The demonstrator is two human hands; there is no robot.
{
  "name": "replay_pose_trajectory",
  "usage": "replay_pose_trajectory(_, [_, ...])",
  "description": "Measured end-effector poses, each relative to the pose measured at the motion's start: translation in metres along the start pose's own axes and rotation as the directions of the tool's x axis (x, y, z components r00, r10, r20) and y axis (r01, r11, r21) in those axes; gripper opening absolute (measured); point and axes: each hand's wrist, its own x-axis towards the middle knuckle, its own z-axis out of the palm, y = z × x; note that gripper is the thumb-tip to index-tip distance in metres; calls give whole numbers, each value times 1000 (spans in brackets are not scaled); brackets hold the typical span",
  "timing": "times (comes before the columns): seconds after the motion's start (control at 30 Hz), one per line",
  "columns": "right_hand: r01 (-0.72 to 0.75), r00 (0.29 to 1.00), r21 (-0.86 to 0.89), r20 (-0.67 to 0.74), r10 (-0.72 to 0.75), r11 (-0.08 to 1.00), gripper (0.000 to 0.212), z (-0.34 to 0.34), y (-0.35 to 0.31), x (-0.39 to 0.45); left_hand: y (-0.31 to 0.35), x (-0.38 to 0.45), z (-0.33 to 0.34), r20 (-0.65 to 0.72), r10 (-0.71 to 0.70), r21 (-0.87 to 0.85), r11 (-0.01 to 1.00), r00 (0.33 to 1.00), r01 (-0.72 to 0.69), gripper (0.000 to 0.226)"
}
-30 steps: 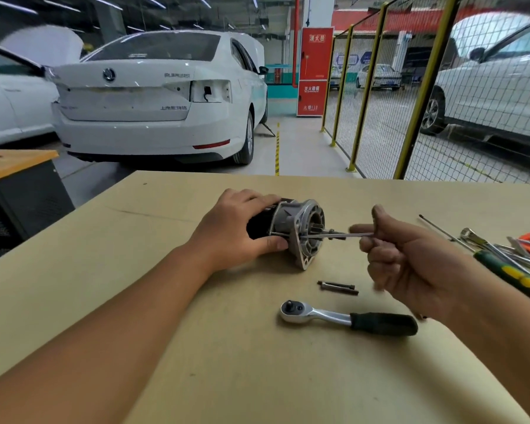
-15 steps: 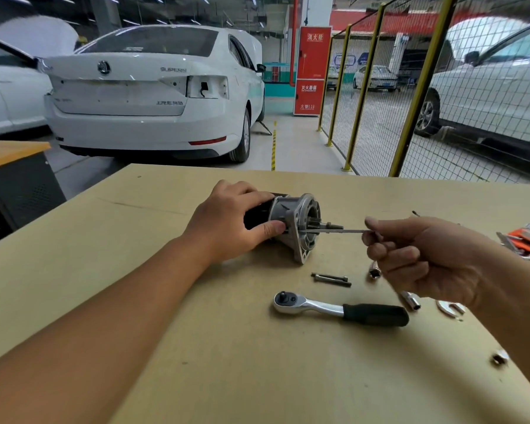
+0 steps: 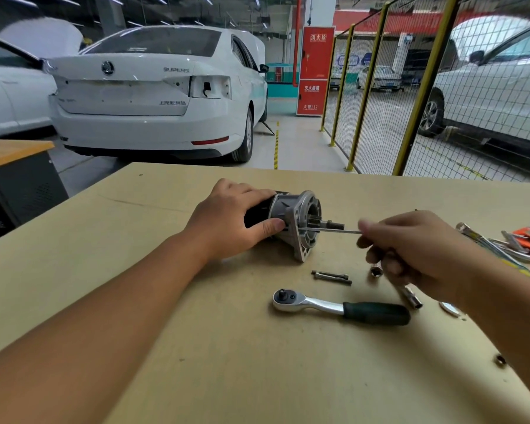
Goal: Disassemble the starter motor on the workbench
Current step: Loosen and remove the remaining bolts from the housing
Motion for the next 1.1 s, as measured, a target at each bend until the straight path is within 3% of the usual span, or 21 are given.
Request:
replay_pose_trajectory(0.07, [-74, 997, 95, -3, 75, 993, 45, 1, -1, 1, 0, 0, 1, -9, 0, -5, 1000, 1000, 0, 84])
replay_pose_trajectory(0.23, [-58, 996, 75, -56, 63, 995, 39, 12, 4, 0, -1, 1, 4, -28, 16, -18, 1000, 999, -17, 83])
replay_pose_trajectory(0.37, [135, 981, -28, -140, -138, 990, 28, 15, 6, 1, -2, 0, 6, -36, 17, -43, 999, 999, -18, 84])
replay_pose_trajectory(0.57, [469, 852, -238, -131, -507, 851, 8, 10, 10, 0, -2, 1, 4, -13, 9, -37, 999, 1000, -10, 86])
replay_pose_trajectory(0.67, [545, 807, -181, -151, -571, 819, 12, 12, 13, 0, -2, 0, 5, -13, 12, -42, 999, 1000, -13, 86])
replay_pose_trajectory(0.77, [450, 883, 154, -224, -413, 879, 38, 17, 14, 3, -3, 1, 5, -17, 12, -46, 999, 1000, -13, 85])
replay_pose_trajectory(0.83, [298, 952, 410, -196, -235, 862, 34, 20, 13, 5, -3, 1, 5, -14, 12, -39, 999, 1000, -13, 86])
replay_pose_trajectory(0.9, [156, 987, 529, -124, -107, 834, 24, 20, 12, 7, -3, 1, 6, -12, 13, -34, 999, 1000, -13, 86])
replay_pose_trajectory(1.0, [52, 998, 529, -2, -59, 847, 14, 17, 11, 7, -4, 1, 6, -19, 13, -41, 999, 1000, -14, 85])
replay_pose_trajectory(1.1, [122, 989, 367, 37, -146, 922, 12, 10, 12, 6, -5, 2, 7, -16, 18, -37, 999, 1000, -18, 84])
